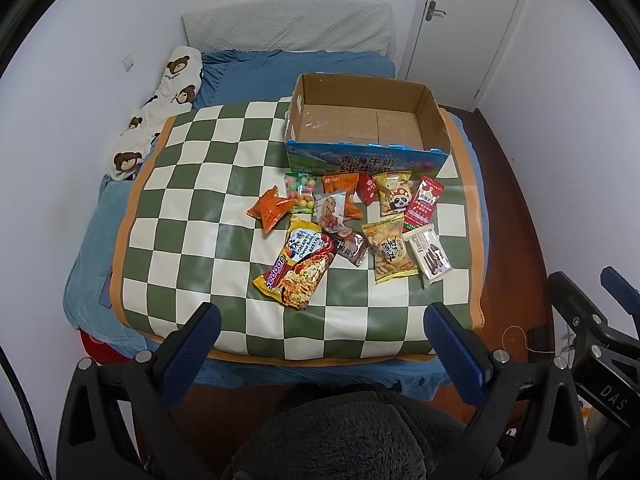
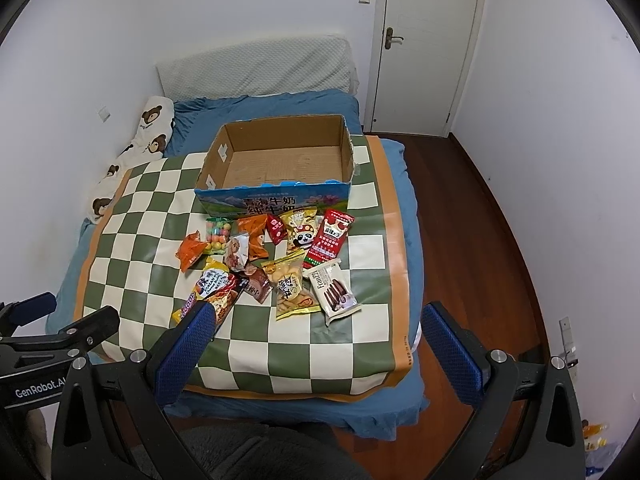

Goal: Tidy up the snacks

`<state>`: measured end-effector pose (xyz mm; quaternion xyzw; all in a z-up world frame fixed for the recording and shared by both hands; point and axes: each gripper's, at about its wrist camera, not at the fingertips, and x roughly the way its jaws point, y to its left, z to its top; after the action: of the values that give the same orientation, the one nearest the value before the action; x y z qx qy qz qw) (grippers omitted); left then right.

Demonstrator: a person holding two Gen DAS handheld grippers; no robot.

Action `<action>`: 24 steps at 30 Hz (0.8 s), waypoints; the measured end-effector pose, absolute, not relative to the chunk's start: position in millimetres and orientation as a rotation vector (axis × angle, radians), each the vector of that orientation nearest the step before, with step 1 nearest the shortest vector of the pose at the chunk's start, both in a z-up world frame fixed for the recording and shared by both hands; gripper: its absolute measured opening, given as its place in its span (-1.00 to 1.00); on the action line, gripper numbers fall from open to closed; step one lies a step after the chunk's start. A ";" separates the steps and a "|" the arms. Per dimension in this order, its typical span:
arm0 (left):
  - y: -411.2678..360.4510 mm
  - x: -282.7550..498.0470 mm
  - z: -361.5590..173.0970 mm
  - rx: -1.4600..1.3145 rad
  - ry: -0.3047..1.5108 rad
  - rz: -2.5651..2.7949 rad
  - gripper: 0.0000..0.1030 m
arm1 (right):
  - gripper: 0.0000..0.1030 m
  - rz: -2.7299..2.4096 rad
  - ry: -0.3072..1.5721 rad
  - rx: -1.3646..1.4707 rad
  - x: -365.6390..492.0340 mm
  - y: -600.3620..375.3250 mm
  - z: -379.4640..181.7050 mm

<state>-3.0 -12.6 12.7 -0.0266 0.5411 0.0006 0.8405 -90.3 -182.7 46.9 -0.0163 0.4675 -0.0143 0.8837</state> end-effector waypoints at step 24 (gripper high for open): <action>-8.5 -2.4 15.6 -0.057 1.139 -0.004 1.00 | 1.00 -0.031 0.968 -0.025 -88.8 -181.0 51.3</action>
<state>-2.4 -8.5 15.6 -0.0272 0.5393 -0.0019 0.8417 -88.8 -181.0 51.2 -0.0121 0.4652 -0.0150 0.8850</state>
